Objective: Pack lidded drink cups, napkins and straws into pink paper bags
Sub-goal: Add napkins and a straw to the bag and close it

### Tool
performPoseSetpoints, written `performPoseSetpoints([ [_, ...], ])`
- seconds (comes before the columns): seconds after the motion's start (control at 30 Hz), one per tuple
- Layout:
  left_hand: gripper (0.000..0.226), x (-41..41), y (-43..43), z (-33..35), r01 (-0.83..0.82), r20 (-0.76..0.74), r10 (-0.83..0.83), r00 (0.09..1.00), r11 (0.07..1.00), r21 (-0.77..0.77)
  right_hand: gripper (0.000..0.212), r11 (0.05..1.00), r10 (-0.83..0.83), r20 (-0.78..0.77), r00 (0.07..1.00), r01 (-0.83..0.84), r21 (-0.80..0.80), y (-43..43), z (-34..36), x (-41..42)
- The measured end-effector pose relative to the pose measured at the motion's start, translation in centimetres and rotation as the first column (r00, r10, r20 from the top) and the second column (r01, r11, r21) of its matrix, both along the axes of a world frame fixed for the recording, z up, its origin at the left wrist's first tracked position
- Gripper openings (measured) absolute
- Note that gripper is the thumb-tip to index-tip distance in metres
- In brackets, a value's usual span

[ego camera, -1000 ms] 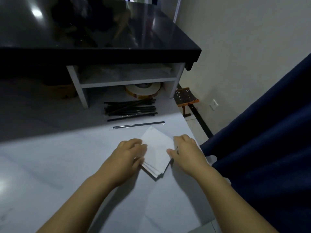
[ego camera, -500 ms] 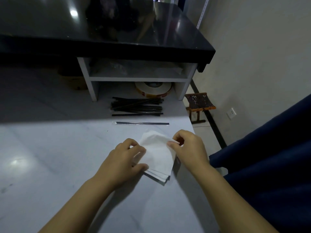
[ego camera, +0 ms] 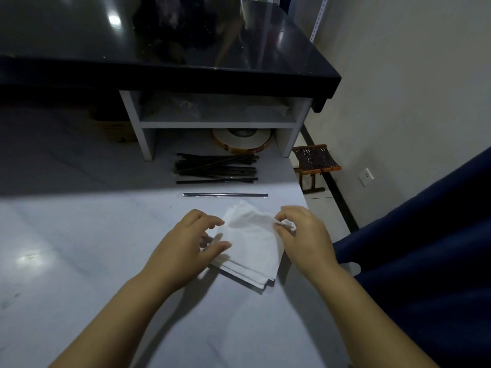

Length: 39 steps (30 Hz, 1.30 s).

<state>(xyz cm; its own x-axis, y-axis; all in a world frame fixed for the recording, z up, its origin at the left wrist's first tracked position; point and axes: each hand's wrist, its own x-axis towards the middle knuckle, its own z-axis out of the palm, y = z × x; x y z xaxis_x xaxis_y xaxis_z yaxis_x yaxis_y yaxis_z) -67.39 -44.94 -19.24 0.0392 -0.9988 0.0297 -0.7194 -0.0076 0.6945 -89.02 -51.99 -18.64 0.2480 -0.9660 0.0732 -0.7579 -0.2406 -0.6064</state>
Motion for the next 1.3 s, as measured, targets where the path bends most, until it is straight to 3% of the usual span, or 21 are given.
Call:
performPoseSetpoints([
  [0.1,0.045,0.0,-0.3,-0.1,-0.01,-0.006,0.01,1.0,1.0,-0.015,0.005,0.999,-0.006,0.041,0.999,0.008,-0.052,0.2,0.6,0.0],
  [0.27,0.068,0.0,-0.9,0.4,0.027,-0.046,-0.026,0.999,1.0,0.017,0.009,0.961,0.096,0.248,0.964,-0.155,0.229,1.0,1.9,0.4],
  [0.4,0.029,-0.2,-1.3,0.9,0.037,-0.123,-0.037,0.992,0.999,0.004,0.011,0.921,0.102,0.291,0.951,-0.201,0.333,1.0,2.2,0.5],
  [0.53,0.028,0.0,-1.0,1.3,0.043,-0.161,-0.045,0.986,0.999,-0.019,0.007,0.942,0.079,0.317,0.945,-0.174,0.286,0.6,2.0,0.2],
  [0.67,0.028,0.5,-0.6,1.5,0.079,-0.177,-0.072,0.982,0.996,0.035,0.007,0.983,0.054,0.142,0.988,-0.078,0.164,-0.5,1.3,0.1],
  [0.77,0.027,1.0,-0.5,1.5,0.103,-0.169,-0.087,0.982,0.99,0.092,0.022,0.975,0.054,-0.06,0.997,-0.04,0.218,-1.5,0.7,0.2],
  [0.9,0.027,1.4,-0.5,1.6,0.146,-0.161,-0.121,0.98,0.978,0.149,0.034,0.951,0.104,-0.217,0.971,-0.033,0.309,-2.1,0.2,0.5],
  [1.17,0.027,1.1,-0.5,1.2,0.099,0.009,-0.101,0.995,0.988,0.115,0.013,0.959,0.048,-0.149,0.988,-0.004,0.282,-2.0,0.1,0.3],
  [1.3,0.032,1.3,-0.3,1.6,0.129,-0.017,-0.128,0.992,0.984,0.12,0.01,0.959,0.032,-0.105,0.994,-0.001,0.283,-1.9,0.4,0.1],
])
